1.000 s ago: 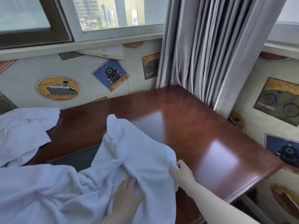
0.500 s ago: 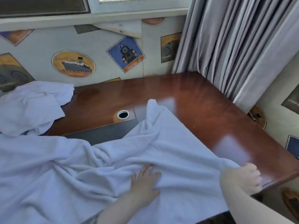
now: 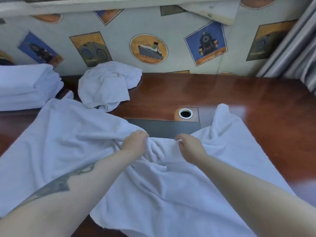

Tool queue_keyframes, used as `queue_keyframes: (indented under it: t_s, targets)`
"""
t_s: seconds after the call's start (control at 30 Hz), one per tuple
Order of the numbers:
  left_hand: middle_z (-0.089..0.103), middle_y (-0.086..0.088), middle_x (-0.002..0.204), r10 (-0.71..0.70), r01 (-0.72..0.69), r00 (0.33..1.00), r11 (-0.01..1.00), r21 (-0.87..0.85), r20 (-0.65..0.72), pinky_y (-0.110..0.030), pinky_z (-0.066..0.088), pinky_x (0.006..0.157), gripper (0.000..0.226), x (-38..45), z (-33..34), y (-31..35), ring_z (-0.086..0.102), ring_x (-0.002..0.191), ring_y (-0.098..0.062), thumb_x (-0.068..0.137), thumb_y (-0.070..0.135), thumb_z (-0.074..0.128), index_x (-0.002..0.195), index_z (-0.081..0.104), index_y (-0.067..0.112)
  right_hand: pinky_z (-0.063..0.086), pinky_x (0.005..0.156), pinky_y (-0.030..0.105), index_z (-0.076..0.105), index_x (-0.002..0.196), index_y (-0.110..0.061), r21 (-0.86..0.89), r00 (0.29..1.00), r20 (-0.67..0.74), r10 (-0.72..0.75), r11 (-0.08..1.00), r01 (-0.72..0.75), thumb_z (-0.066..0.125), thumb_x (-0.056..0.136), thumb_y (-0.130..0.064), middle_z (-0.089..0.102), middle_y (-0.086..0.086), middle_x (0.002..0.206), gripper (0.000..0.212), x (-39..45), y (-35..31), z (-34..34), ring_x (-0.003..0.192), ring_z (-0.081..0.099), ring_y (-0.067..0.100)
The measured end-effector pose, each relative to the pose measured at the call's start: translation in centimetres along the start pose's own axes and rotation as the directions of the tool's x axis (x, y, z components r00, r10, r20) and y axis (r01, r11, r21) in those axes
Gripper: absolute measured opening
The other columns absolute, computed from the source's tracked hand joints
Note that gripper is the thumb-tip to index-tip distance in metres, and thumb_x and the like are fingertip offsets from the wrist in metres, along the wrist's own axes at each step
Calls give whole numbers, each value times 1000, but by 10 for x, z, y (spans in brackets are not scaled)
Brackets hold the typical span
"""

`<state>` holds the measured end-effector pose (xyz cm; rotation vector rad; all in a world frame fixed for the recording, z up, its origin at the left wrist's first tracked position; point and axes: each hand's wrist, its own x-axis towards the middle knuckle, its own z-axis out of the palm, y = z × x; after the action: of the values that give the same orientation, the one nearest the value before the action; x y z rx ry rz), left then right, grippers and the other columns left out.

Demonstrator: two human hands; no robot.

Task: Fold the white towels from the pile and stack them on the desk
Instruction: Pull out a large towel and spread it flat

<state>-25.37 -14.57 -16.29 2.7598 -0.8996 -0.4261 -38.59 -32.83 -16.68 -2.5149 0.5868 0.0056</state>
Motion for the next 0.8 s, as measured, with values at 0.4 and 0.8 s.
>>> queue_keyframes:
  t_s: [0.4,0.8]
  targets:
    - [41,16,141,316,-494,808,823,280,497,-36,36,102,34,59,-13,-61,39,130,-11,76,63,59,93,63,35,37,58,29,45,92,-24,-341,822,545,167,939,36,69,75,-25,53,-5,96,29,52,-35,30,88,53,22]
    - [56,9,97,273,-334,766,942,-3,581,-35,45,68,44,110,-81,-106,55,84,-15,78,39,73,106,40,34,34,58,30,46,74,-19,-100,889,447,100,993,-61,54,80,-3,49,-4,70,19,87,-35,-30,67,46,15]
